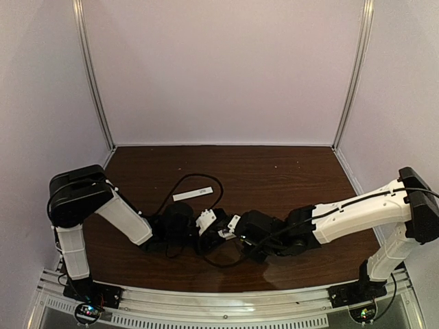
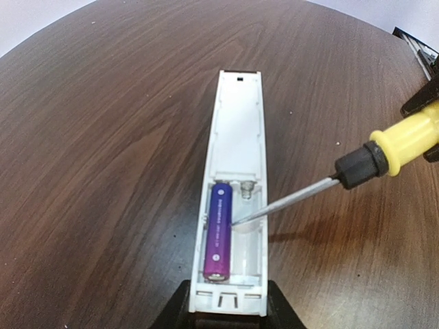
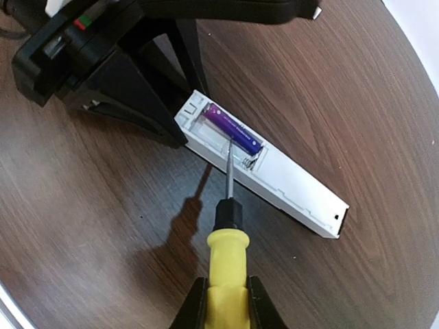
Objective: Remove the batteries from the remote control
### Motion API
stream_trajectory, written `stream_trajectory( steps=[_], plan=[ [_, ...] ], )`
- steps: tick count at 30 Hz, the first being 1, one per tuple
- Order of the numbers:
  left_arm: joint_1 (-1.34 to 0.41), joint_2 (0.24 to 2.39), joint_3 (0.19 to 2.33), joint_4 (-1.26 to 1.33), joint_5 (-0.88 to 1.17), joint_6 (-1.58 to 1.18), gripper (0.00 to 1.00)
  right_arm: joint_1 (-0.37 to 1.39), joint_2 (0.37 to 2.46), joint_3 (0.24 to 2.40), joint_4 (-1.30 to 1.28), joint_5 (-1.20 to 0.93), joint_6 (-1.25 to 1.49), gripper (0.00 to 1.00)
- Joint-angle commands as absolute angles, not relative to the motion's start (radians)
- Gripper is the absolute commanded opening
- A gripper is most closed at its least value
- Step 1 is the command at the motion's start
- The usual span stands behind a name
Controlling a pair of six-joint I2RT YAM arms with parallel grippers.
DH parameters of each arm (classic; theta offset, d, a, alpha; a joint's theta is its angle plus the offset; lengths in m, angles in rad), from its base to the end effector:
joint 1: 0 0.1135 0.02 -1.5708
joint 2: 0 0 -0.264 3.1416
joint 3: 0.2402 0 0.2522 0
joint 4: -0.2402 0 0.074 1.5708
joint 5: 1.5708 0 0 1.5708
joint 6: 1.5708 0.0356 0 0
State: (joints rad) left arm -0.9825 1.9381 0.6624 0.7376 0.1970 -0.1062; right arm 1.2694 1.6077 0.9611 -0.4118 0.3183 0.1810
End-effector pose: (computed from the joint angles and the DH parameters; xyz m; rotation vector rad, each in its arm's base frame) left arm 0.1812 -0.2842 0.0872 1.0518 1.9522 -0.8381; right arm 0.1039 0.2968 0.1837 -1.2282 2.2367 0.1367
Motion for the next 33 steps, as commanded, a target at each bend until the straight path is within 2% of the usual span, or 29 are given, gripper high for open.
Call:
stream_trajectory(
  steps=[1,11,33],
  plan=[
    [-1.008,1.932,0.679,0.768,0.288,-0.130,0.07,1.282,1.662,1.023,-0.447,0.338,0.000,0.00],
    [-1.007,1.934,0.683,0.758,0.288,-0.128,0.07,1.329,1.722,1.094,-0.495,0.459,-0.201,0.00],
    [-1.002,1.930,0.703,0.732,0.284,-0.121,0.07,1.309,1.620,0.999,-0.554,0.445,-0.056,0.00]
  ],
)
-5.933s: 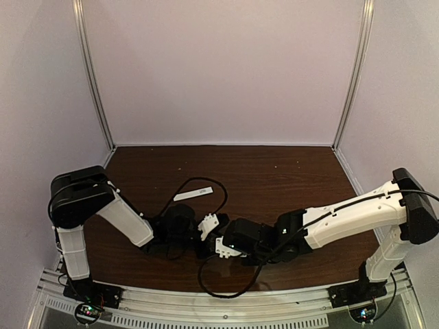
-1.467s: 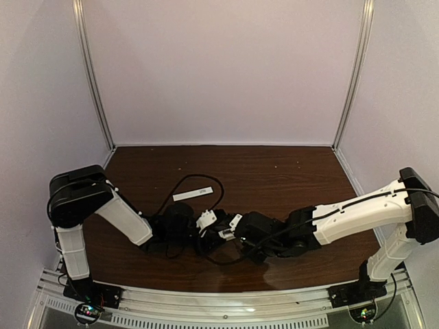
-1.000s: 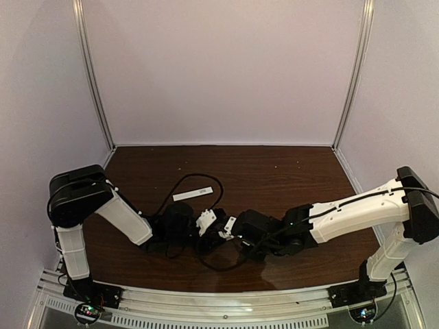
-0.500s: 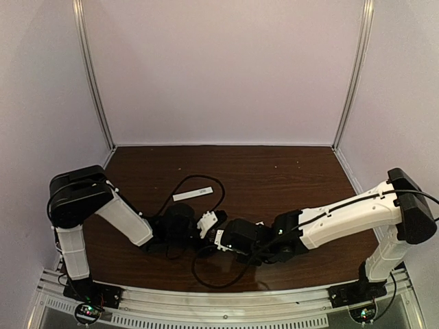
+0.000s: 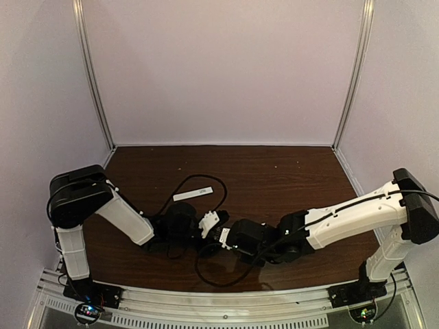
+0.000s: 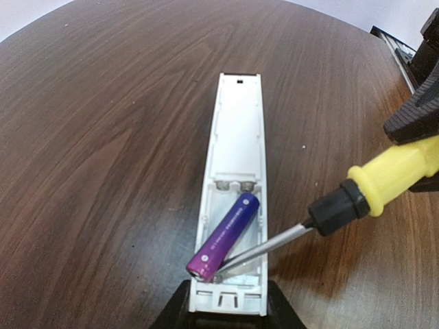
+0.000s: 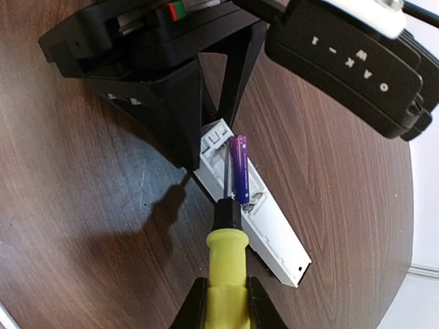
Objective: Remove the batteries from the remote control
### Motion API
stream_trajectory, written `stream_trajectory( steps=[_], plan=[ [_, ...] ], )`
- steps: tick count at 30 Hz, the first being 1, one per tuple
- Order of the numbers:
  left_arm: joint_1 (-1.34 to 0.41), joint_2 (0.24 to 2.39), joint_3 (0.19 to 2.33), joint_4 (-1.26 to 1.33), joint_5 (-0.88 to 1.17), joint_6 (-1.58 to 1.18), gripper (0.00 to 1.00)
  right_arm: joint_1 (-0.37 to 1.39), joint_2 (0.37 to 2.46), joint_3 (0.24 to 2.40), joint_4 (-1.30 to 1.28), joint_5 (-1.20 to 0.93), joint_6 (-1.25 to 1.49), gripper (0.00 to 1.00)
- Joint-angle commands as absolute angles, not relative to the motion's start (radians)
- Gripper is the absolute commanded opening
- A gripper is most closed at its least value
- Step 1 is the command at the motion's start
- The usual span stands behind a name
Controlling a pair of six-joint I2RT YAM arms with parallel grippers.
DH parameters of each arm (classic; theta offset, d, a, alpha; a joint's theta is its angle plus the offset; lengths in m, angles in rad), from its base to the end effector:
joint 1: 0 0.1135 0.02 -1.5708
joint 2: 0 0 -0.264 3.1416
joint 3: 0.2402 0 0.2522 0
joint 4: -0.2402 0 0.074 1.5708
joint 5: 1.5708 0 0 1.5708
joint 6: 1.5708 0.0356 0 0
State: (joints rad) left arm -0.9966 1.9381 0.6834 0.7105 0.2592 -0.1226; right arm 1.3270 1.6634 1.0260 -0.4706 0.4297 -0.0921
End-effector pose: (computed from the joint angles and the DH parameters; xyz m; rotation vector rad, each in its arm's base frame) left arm 0.1774 -0.2910 0.0896 1.0944 1.9550 -0.9154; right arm 0.0927 0.3113 0.1836 -1.5439 1.9968 -0.1046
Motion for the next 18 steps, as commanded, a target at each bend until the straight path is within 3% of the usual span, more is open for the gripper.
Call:
stream_trajectory(
  steps=[1,18],
  plan=[
    [-1.001,1.929,0.703,0.731,0.282,-0.122,0.07,1.307,1.613,0.994,-0.559,0.444,-0.053,0.00],
    [-0.999,1.927,0.698,0.735,0.290,-0.125,0.07,1.293,1.609,0.972,-0.496,0.383,-0.023,0.00]
  ],
)
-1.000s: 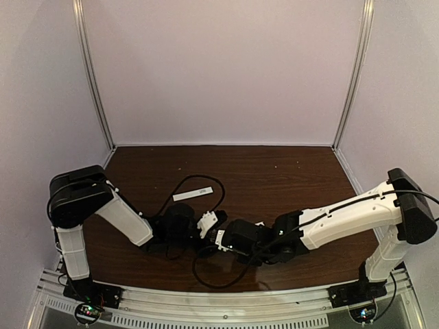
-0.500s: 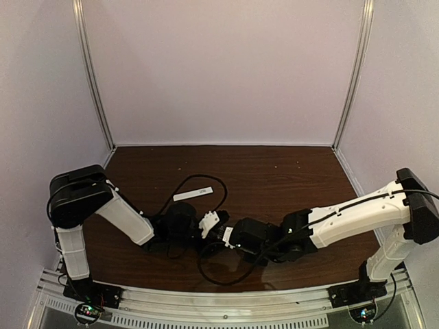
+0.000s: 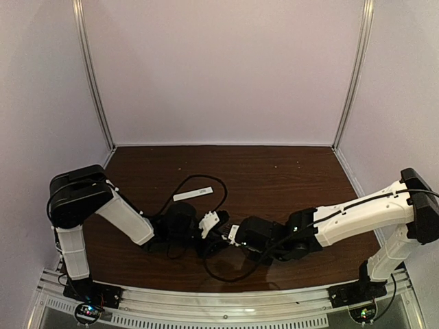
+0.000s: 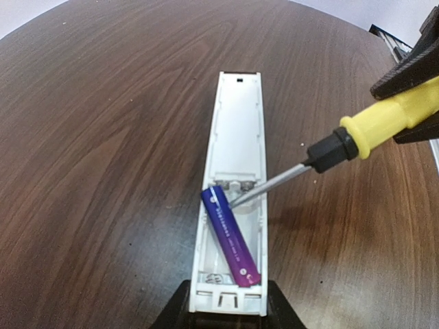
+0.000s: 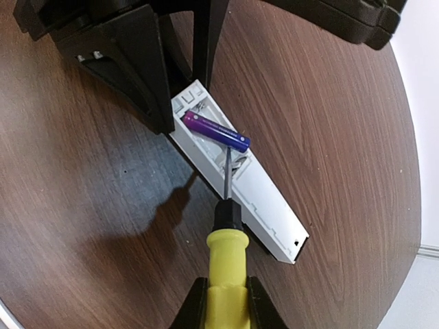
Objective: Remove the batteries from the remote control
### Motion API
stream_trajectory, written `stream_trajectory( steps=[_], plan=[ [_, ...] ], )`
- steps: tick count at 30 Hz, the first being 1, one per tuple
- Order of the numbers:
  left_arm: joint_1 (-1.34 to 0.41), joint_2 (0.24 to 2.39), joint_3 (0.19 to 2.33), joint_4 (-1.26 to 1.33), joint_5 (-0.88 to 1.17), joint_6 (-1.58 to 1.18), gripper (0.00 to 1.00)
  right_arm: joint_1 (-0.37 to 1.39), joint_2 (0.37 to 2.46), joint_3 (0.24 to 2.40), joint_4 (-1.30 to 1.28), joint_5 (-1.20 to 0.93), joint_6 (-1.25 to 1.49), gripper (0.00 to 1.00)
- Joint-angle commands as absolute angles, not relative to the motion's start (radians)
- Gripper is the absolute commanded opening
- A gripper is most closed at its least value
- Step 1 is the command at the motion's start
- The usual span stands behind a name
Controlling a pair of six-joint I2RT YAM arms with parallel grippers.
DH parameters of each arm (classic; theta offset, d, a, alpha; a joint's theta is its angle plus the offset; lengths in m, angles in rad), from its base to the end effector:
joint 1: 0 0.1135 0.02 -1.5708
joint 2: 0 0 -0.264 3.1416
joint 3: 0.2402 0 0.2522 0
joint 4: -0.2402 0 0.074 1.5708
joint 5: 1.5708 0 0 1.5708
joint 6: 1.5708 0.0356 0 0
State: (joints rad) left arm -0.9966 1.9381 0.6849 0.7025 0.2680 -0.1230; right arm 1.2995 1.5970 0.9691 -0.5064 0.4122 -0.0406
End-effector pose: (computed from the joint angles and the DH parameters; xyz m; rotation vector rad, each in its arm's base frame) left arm 0.1771 -0.2911 0.0892 1.1019 1.9603 -0.9223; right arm 0.0956 0.2905 0.1854 -1.4914 2.0727 -0.0981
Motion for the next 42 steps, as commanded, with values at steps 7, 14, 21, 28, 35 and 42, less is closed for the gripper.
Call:
stream_trajectory(
  steps=[7,14,21,28,35,42],
  plan=[
    [-0.999,1.930,0.692,0.741,0.290,-0.127,0.07,1.293,1.600,0.991,-0.433,0.319,-0.036,0.00],
    [-1.000,1.930,0.688,0.743,0.290,-0.125,0.07,1.292,1.645,1.022,-0.430,0.335,-0.032,0.00],
    [-1.000,1.930,0.681,0.748,0.288,-0.127,0.07,1.293,1.660,1.037,-0.438,0.348,-0.034,0.00],
    [-1.000,1.930,0.681,0.750,0.288,-0.127,0.07,1.293,1.667,1.043,-0.448,0.351,-0.032,0.00],
    [-1.000,1.915,0.672,0.756,0.288,-0.132,0.07,1.284,1.628,1.036,-0.449,0.354,-0.024,0.00],
    [-1.000,1.839,0.672,0.694,0.292,-0.119,0.07,1.252,1.520,1.025,-0.482,0.356,-0.012,0.00]
  ],
)
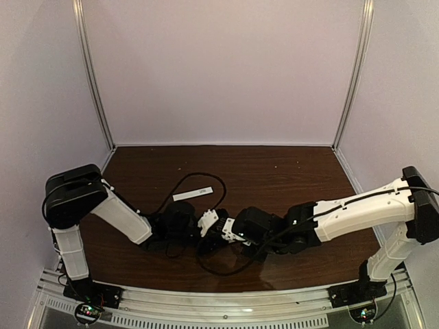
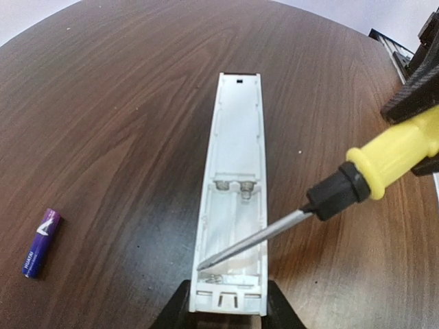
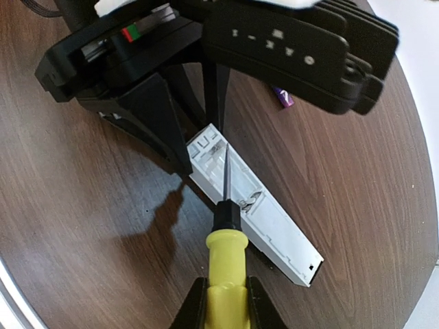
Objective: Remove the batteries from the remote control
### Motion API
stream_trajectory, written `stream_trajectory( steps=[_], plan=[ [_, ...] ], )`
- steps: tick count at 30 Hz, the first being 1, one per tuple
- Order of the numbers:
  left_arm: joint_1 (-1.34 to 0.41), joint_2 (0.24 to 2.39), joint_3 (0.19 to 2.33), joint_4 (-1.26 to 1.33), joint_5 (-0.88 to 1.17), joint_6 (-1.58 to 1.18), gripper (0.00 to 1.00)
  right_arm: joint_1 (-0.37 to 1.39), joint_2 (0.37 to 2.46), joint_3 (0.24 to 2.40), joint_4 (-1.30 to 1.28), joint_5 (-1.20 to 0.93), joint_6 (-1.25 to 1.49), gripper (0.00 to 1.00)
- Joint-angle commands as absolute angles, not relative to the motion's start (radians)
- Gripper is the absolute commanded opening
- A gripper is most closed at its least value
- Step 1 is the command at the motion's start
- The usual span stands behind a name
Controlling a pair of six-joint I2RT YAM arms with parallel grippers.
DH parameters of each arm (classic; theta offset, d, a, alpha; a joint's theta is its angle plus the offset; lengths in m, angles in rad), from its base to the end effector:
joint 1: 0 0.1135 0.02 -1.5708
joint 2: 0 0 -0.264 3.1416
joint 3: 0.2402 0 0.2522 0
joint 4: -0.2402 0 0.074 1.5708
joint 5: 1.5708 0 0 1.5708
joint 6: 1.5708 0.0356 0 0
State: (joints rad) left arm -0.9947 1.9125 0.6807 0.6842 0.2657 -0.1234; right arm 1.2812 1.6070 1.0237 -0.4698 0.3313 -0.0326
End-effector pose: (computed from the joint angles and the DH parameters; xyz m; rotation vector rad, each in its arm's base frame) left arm 0.1768 -0.2894 0.0948 1.0970 1.9586 -0.9203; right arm 0.1026 0.3037 0.1989 -1.4582 2.0747 0.0485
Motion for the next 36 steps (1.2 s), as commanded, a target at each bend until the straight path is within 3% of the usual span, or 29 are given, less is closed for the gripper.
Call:
stream_trajectory(
  steps=[1,24,36],
  plan=[
    [-1.000,1.829,0.672,0.685,0.290,-0.116,0.07,1.248,1.504,1.023,-0.487,0.355,-0.012,0.00],
    [-0.928,1.695,0.744,0.500,0.035,-0.072,0.07,1.164,1.272,0.963,-0.502,0.443,0.057,0.00],
    [-0.786,1.757,0.837,0.425,0.092,0.027,0.07,1.145,1.279,0.936,-0.462,0.428,0.077,0.00]
  ],
)
